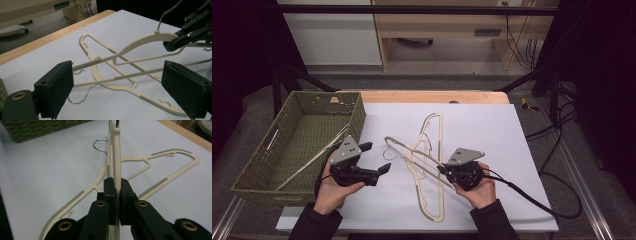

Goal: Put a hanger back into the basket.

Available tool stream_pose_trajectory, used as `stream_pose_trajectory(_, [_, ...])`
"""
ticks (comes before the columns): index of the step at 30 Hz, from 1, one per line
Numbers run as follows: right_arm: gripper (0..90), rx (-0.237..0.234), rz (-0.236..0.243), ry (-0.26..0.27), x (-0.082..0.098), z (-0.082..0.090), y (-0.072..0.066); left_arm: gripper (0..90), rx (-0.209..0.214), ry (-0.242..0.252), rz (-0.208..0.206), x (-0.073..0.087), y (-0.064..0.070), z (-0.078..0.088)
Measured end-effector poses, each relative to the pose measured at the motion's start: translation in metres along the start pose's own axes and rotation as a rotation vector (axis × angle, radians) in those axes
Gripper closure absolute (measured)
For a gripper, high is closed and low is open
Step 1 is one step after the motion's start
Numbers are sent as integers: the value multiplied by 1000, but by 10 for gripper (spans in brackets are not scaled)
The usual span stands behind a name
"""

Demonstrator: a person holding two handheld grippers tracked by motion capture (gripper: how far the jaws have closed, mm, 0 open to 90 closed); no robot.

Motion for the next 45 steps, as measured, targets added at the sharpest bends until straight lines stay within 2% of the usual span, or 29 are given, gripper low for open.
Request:
stream_pose_trajectory(5, [870,-96,1,28,-5,1,-12,125,41,-42,-31,5,11,-11])
stream_pose_trajectory(15, [871,-209,41,25,-10,-4,-36,257,112,-137,-89,20,24,-38])
stream_pose_trajectory(20, [870,-253,67,22,-12,-4,-46,398,151,-162,-110,24,30,-41])
stream_pose_trajectory(26, [870,-293,66,24,-13,-2,-51,546,177,-183,-140,26,35,-43])
stream_pose_trajectory(29, [870,-304,73,16,-12,-2,-52,625,178,-186,-151,27,36,-42])
stream_pose_trajectory(35, [867,-304,73,9,-11,-3,-51,661,173,-212,-185,27,39,-40])
stream_pose_trajectory(40, [833,-247,71,15,-12,-2,-46,724,181,-232,-195,28,42,-39])
stream_pose_trajectory(45, [801,-204,71,16,-12,-1,-40,762,183,-251,-178,28,47,-39])
Point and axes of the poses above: each handheld gripper's, and its own axes: z roughly backward along the jaws, x roughly out of its underside, y roughly to its right, the point moved 7 cm from there along -z, roughly forward along the jaws
